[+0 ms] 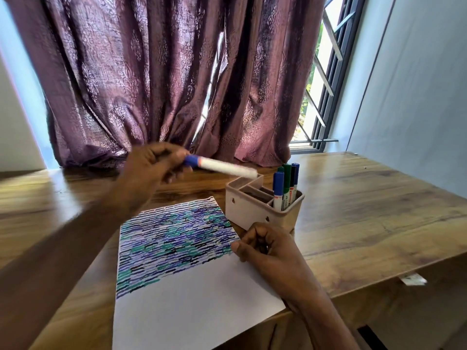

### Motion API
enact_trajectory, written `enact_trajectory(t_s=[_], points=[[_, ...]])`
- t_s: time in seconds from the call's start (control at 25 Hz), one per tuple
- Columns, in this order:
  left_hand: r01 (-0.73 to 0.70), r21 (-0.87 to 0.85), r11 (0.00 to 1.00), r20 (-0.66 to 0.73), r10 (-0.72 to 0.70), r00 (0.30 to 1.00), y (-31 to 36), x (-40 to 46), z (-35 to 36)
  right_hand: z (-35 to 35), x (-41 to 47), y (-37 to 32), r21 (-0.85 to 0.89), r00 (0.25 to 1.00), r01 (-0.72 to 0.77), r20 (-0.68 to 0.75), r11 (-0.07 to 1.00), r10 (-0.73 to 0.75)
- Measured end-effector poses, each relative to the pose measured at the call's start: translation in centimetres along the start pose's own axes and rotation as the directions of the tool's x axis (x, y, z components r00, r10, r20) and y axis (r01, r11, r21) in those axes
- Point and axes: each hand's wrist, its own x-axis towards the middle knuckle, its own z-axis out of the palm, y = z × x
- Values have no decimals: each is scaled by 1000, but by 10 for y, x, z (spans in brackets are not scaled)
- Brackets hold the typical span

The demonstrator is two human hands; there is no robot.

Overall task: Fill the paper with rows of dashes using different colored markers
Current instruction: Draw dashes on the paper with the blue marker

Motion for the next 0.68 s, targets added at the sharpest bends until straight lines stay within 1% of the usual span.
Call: enact_trajectory(t_s=[0.04, 0.12, 0.16, 0.24, 0.28, 0.36, 0.44, 0.48, 0.56, 0.6, 0.68], points=[[41, 4, 999, 99, -41, 994, -9, -14, 2, 0, 0, -1, 25, 1000, 1, -1, 1000, -1], [112, 30, 993, 277, -116, 954, -19, -36, 10, 0, -2, -2, 95, 1000, 13, -10, 995, -12], [129, 29, 991, 335, -132, 933, -20, -43, 15, 0, -3, -1, 124, 1000, 18, -19, 992, -15], [109, 44, 993, 417, -118, 901, -18, -51, 23, 1, -4, -2, 164, 999, 40, -28, 986, -36], [63, 92, 994, 448, -98, 889, -17, -55, 27, 1, -4, -3, 182, 998, 63, -35, 981, -58], [-133, 235, 963, 510, -6, 860, -16, -64, 35, -1, -3, -4, 222, 994, 106, -58, 969, -96], [-337, 356, 872, 565, 86, 820, -18, -72, 43, -2, -3, -2, 255, 994, 105, -68, 961, -90], [-396, 402, 825, 586, 101, 804, -18, -75, 46, -3, -3, 0, 262, 995, 85, -71, 961, -68], [-469, 475, 745, 605, 110, 788, -16, -78, 50, -3, -4, 3, 268, 997, 33, -83, 963, -12], [-495, 487, 719, 608, 128, 784, -17, -78, 52, -3, -4, 4, 272, 996, 24, -88, 962, 0], [-534, 472, 702, 617, 170, 768, -18, -79, 56, -4, -6, 3, 262, 996, 45, -85, 964, -24]])
